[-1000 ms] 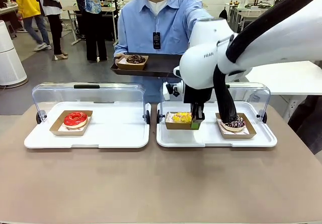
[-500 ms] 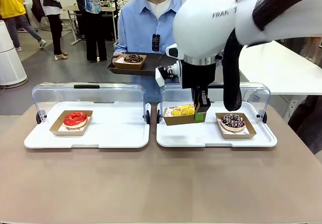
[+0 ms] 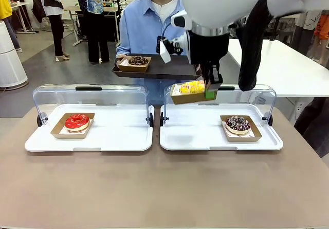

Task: Provide the desired donut to the person.
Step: Pick up and lift the Paper togo box containing the Donut pointed at by the person.

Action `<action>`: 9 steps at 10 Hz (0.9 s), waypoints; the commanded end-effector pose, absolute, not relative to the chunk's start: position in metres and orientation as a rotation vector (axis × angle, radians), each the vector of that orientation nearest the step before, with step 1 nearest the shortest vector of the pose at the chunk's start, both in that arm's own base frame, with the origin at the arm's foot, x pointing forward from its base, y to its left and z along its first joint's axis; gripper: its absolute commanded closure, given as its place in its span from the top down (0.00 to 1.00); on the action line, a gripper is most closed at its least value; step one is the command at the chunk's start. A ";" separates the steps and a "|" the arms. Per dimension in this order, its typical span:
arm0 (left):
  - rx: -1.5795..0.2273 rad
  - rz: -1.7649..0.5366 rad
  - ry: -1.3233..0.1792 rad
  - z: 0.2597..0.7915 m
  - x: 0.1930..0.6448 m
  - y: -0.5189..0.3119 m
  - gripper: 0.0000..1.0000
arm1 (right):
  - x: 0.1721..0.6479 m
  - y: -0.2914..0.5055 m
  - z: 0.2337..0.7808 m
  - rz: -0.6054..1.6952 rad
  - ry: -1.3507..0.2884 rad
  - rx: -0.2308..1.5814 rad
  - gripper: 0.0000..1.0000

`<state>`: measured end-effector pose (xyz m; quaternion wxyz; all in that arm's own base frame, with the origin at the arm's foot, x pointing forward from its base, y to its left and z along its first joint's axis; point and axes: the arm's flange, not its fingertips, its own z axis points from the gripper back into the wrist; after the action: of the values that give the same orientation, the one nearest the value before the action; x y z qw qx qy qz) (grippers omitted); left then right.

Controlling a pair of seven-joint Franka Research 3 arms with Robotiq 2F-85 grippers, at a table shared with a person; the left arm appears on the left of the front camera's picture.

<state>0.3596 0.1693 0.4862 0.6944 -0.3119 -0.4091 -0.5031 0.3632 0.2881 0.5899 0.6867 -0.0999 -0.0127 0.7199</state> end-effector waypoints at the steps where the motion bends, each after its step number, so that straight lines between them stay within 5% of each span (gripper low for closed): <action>1: -0.704 -1.118 -0.941 0.487 0.359 0.169 1.00 | 0.374 0.289 0.601 1.584 -0.030 -0.244 0.00; 9: -0.704 -1.118 -0.941 0.487 0.359 0.169 1.00 | 0.386 0.282 0.604 1.583 -0.059 -0.211 0.00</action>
<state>0.3596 0.1693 0.4862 0.6945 -0.3119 -0.4091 -0.5030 0.3895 0.2828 0.6025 0.6973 -0.0923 -0.0283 0.7103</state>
